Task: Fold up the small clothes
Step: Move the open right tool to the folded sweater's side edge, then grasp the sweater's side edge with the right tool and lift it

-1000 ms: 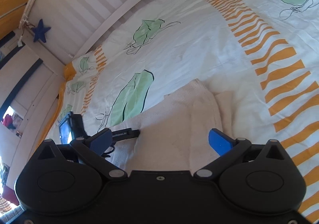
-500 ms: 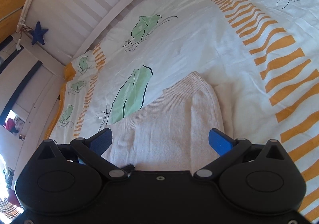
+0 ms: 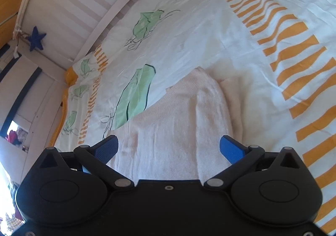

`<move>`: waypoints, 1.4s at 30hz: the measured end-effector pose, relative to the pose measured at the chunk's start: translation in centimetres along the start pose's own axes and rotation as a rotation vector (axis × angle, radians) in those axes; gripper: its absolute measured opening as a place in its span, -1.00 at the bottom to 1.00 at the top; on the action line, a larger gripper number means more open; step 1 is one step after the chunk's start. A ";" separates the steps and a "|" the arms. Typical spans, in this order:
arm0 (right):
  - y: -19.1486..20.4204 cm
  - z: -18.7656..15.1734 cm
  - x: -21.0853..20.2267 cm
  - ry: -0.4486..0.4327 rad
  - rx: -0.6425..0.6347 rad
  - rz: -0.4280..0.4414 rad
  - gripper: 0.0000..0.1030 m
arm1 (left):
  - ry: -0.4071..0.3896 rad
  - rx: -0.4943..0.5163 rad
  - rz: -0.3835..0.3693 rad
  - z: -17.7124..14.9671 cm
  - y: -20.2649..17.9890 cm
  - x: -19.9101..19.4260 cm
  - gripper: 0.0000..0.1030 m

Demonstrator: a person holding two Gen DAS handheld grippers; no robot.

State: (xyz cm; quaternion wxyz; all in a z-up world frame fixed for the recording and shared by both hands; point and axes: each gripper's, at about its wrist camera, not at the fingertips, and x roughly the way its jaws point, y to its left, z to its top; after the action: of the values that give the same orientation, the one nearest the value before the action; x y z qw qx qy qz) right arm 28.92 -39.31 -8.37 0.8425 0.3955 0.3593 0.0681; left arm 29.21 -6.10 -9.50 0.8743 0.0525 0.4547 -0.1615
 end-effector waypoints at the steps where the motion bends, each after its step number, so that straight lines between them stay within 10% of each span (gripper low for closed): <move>1: -0.5 0.2 0.0 -0.001 0.011 -0.007 1.00 | -0.006 -0.002 -0.007 0.0 0.1 -0.1 1.00; 11: -3.7 0.5 3.4 0.080 0.027 -0.074 1.00 | -0.060 -0.078 -0.062 -0.1 3.1 -0.5 1.00; 21: -4.9 -0.4 4.4 0.026 -0.009 0.097 1.00 | -0.103 -0.157 -0.172 2.4 4.7 -2.6 1.00; 36: -3.1 1.3 7.2 0.178 -0.102 0.140 0.97 | -0.106 -0.227 -0.107 3.5 8.7 -2.7 1.00; 40: -2.3 1.1 7.7 0.195 -0.120 0.066 -0.31 | -0.108 -0.239 -0.085 3.7 9.8 -2.8 1.00; 42: -1.3 0.9 7.4 0.179 -0.171 0.025 -0.38 | -0.106 -0.249 -0.083 3.7 10.4 -3.0 1.00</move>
State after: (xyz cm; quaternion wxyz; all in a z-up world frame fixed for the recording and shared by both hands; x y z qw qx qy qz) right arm 34.68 -37.80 -13.02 0.8367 0.3192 0.4210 0.1442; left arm 33.94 3.52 -5.48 0.8895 -0.0839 0.4260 -0.1422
